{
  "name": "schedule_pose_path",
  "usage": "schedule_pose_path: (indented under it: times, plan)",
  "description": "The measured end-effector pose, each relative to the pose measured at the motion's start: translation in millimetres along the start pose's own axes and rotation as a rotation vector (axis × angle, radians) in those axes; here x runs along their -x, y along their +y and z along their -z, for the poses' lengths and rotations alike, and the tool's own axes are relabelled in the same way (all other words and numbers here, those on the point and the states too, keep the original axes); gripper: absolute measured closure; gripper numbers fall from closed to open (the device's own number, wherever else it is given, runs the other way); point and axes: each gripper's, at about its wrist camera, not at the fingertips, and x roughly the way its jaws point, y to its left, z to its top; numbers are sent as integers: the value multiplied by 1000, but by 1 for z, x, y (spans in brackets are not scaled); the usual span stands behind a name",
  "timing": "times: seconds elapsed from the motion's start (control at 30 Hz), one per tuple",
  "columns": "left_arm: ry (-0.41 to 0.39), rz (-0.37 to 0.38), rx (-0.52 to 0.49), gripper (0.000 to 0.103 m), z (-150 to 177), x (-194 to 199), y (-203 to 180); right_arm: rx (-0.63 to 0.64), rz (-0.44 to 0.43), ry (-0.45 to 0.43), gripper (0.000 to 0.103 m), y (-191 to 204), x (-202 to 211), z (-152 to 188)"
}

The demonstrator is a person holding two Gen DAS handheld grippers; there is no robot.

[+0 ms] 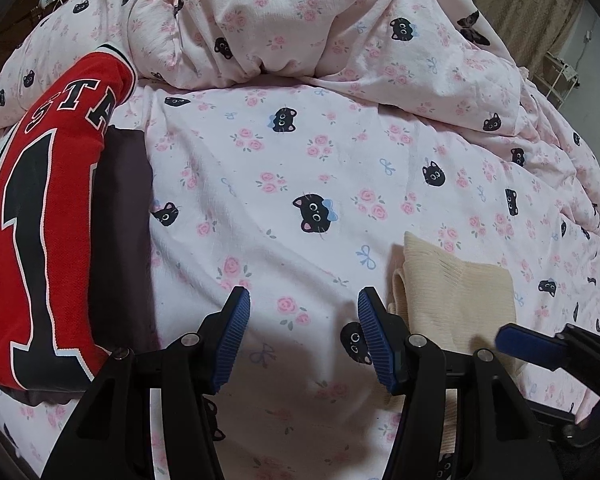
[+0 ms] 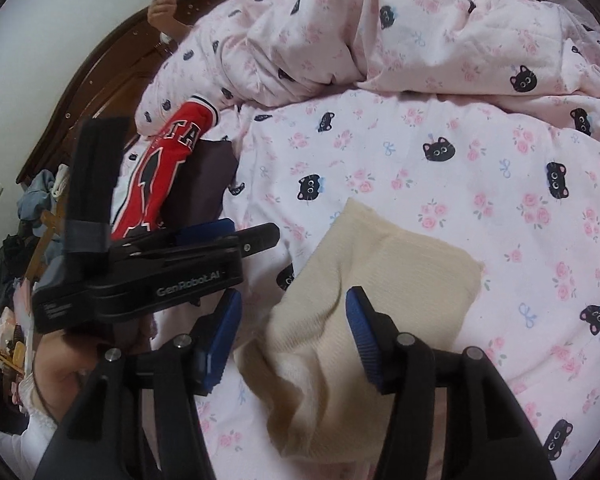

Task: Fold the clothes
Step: 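Open the right gripper and press the folded beige sweater flat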

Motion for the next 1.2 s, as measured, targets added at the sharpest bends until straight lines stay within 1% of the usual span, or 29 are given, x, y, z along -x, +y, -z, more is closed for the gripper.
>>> schedule_pose_path:
  times: [0.1,0.23,0.3,0.4,0.47,0.53,0.6,0.73,0.77,0.83,0.9,1.03,1.1,1.2]
  plan:
    - [-2,19,-12,52,0,0,-5,18,-12,-8,47,-2,12,6]
    - [-3,49,-44,52,1,1,-15,83,-74,6,47,5,21,20]
    - [9,68,-62,52,3,-2,-21,121,-97,28,47,12,18,29]
    - [27,72,-96,52,6,-6,-32,153,-94,66,47,20,5,40]
    - [40,51,-115,52,7,-10,-36,160,-92,90,47,22,-4,47]
    - [61,1,-136,52,10,-16,-39,168,-73,111,47,22,-13,53]
    - [75,-29,-145,52,12,-21,-38,173,-56,127,47,22,-22,58]
    - [92,-87,-141,52,12,-27,-33,199,-32,120,47,25,-25,65]
    - [95,-88,-139,52,11,-27,-32,208,-27,112,47,27,-23,66]
    - [88,-67,-125,52,10,-25,-31,217,-26,91,47,28,-18,67]
    - [65,-40,-110,52,8,-19,-31,217,-37,64,47,29,-11,65]
    - [12,3,-86,52,3,-7,-29,220,-82,15,47,32,3,64]
    - [12,49,-58,52,2,-6,-26,227,-93,3,47,35,6,64]
    - [41,135,-6,52,1,-10,-20,231,-103,2,46,39,5,64]
